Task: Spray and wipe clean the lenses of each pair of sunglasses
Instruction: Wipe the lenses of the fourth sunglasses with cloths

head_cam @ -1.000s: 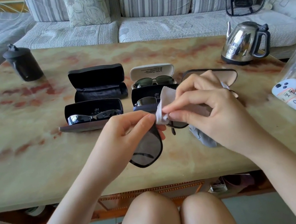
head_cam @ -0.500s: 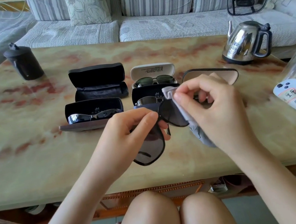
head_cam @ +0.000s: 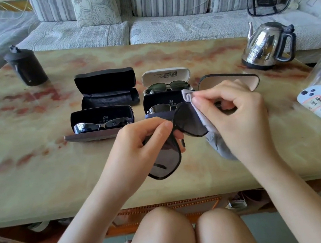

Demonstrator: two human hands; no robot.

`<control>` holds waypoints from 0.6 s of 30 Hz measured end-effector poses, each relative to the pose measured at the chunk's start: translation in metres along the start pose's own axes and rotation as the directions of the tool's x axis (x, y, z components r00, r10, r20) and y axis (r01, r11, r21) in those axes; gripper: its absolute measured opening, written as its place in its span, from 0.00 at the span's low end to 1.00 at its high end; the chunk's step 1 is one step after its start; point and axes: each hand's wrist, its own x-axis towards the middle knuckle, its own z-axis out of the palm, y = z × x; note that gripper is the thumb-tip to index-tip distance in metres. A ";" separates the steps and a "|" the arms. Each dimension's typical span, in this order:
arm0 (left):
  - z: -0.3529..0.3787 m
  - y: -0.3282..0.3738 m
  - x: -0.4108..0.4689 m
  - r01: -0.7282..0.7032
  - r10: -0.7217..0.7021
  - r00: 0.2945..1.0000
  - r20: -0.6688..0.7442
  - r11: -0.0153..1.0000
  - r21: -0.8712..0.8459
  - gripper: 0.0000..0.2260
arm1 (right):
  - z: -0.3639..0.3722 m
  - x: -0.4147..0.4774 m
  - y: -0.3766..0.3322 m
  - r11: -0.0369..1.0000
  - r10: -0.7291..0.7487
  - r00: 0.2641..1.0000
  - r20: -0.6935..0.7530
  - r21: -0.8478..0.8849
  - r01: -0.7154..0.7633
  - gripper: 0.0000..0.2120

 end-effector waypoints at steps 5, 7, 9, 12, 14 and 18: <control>-0.002 -0.005 0.001 -0.005 0.006 1.000 -0.011 0.999 0.040 0.15 | 0.011 -0.017 -0.016 0.991 -0.133 0.983 0.125 0.011 0.132 0.05; -0.002 -0.002 0.000 -0.004 0.004 1.000 -0.006 1.000 0.017 0.14 | 0.005 -0.005 -0.004 0.997 -0.070 0.996 0.059 -0.015 0.071 0.04; -0.001 0.001 0.000 0.007 -0.007 1.000 -0.003 1.000 0.004 0.14 | 0.000 0.002 0.002 0.999 -0.037 0.999 0.007 -0.032 0.037 0.04; -0.001 -0.005 0.001 -0.005 0.005 1.000 -0.003 1.000 0.022 0.15 | 0.010 -0.016 -0.015 0.993 -0.117 0.987 0.112 -0.013 0.119 0.06; 0.000 -0.007 0.001 -0.008 0.009 1.000 -0.005 0.999 0.035 0.16 | 0.010 -0.017 -0.014 0.987 -0.158 0.979 0.130 -0.017 0.162 0.07; 0.000 -0.001 0.000 -0.001 0.001 1.000 -0.010 1.000 -0.005 0.15 | -0.001 0.002 0.005 0.998 -0.053 0.999 0.002 -0.032 0.053 0.04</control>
